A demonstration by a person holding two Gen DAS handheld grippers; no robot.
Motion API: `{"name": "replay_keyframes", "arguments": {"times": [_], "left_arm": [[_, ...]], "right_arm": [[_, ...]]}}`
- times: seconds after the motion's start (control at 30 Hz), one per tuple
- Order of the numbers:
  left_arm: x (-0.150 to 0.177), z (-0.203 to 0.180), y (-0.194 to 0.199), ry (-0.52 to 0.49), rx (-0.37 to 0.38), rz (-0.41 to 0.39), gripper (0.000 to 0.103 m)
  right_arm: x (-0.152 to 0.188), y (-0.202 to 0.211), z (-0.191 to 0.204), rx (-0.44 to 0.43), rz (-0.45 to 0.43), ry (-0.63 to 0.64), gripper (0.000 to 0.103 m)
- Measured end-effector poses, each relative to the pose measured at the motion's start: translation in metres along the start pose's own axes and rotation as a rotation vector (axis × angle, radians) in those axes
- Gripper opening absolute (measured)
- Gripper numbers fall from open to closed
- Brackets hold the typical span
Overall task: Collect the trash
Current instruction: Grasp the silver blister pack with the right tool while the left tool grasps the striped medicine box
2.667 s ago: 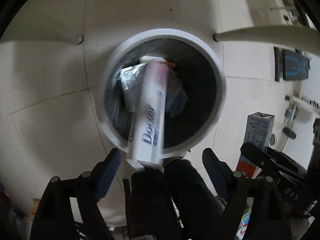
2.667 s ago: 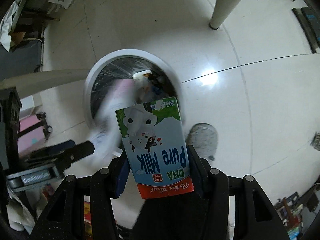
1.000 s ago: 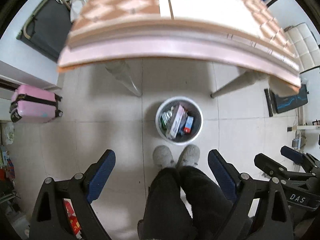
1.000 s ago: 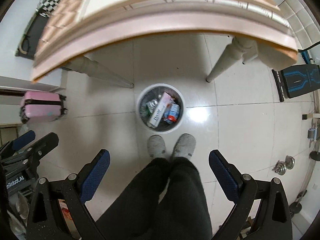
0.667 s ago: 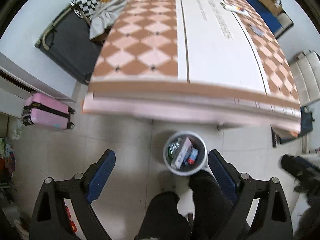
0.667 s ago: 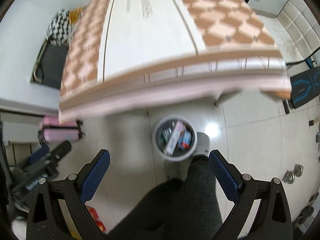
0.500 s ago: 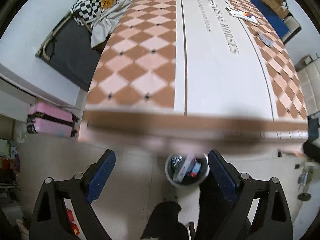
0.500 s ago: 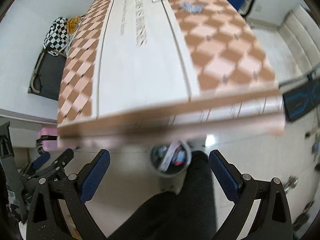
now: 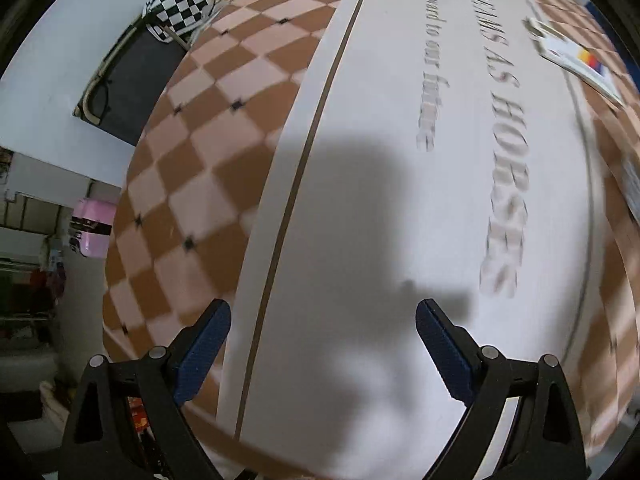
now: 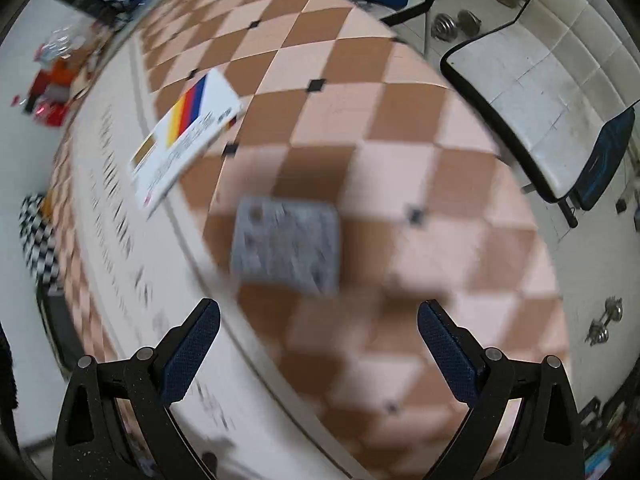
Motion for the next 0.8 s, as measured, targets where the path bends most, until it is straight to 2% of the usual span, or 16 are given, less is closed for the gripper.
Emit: {"name": "replay_keyframes", "arguments": {"times": [0.1,0.17,0.27,0.33,0.37,0.43,0.53,0.63,0.73,0.8], "left_arm": [[-0.018,-0.002,-0.007,0.002,-0.03,0.006,0.094],[-0.023,-0.001,-0.01,-0.002,-0.047,0.01,0.094],[-0.03,0.002,-0.012,-0.015,-0.069,0.018,0.094],[-0.036,0.0,-0.012,-0.038,-0.08,0.015,0.094],[-0.036,-0.006,-0.01,-0.052,-0.085,0.009,0.094],[-0.047,-0.022,-0.008,-0.099,-0.093,-0.006,0.094],[-0.068,-0.05,-0.004,-0.221,-0.071,-0.036,0.094],[-0.095,-0.101,0.006,-0.419,-0.015,-0.087,0.094],[-0.122,-0.16,0.014,-0.661,0.013,-0.136,0.094],[-0.139,-0.2,0.016,-0.835,0.003,-0.149,0.094]], "right_arm": [[-0.013,-0.026,0.02,0.087,0.035,0.01,0.1],[-0.015,-0.029,0.028,0.13,-0.005,0.013,0.101],[-0.017,-0.032,0.031,0.176,-0.037,0.013,0.094],[-0.014,-0.031,0.03,0.196,-0.057,0.043,0.077],[-0.012,-0.028,0.028,0.19,-0.062,0.052,0.074],[-0.011,-0.023,0.023,0.113,-0.076,0.09,0.065],[-0.016,-0.015,0.013,0.054,-0.078,0.169,0.06],[-0.028,-0.011,-0.001,0.042,-0.067,0.249,0.06],[-0.053,-0.014,-0.015,0.06,-0.04,0.302,0.06],[-0.073,-0.019,-0.02,0.083,-0.02,0.333,0.061]]}}
Point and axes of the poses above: each gripper's, at about its wrist camera, not at the fingertips, and y roughly against the way its jaws point, z to its left, x to its underside, the point moved 3 cm from there along -y, roughly the way its jaws point, and after that the axes turned 9 degrees about x, right-handed, at the moved point
